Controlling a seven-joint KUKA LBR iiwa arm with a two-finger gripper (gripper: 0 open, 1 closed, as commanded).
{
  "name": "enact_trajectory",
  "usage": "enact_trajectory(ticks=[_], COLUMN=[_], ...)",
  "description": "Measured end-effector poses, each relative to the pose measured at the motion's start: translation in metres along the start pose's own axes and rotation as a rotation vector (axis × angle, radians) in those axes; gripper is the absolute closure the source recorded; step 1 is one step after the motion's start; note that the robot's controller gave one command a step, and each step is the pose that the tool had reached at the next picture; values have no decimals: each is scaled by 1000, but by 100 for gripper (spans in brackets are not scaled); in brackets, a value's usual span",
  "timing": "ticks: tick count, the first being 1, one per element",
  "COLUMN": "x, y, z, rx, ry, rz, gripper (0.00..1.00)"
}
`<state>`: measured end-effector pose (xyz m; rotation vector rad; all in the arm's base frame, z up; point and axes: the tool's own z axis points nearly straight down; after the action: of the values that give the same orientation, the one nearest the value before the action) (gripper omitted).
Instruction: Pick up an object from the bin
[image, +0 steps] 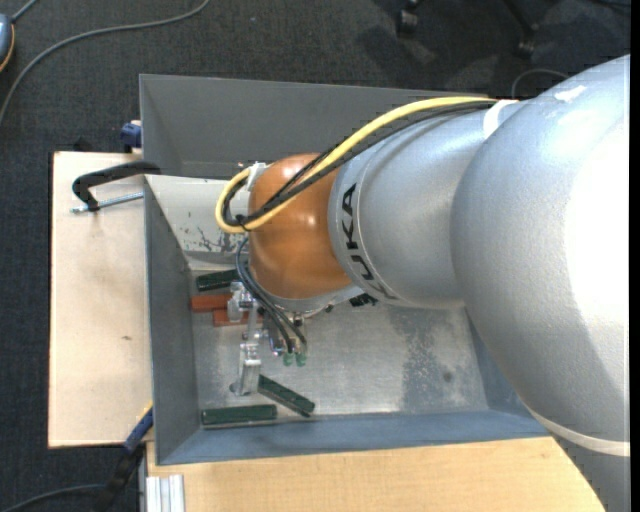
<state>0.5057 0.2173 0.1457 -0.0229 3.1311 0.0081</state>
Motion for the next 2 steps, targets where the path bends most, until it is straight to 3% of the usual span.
enact_trajectory(ticks=[1, 2], x=[-58, -60], y=[-36, -32], z=[79, 70], rx=[4, 0], ry=[4, -4], rz=[-41, -45], gripper=[0, 100])
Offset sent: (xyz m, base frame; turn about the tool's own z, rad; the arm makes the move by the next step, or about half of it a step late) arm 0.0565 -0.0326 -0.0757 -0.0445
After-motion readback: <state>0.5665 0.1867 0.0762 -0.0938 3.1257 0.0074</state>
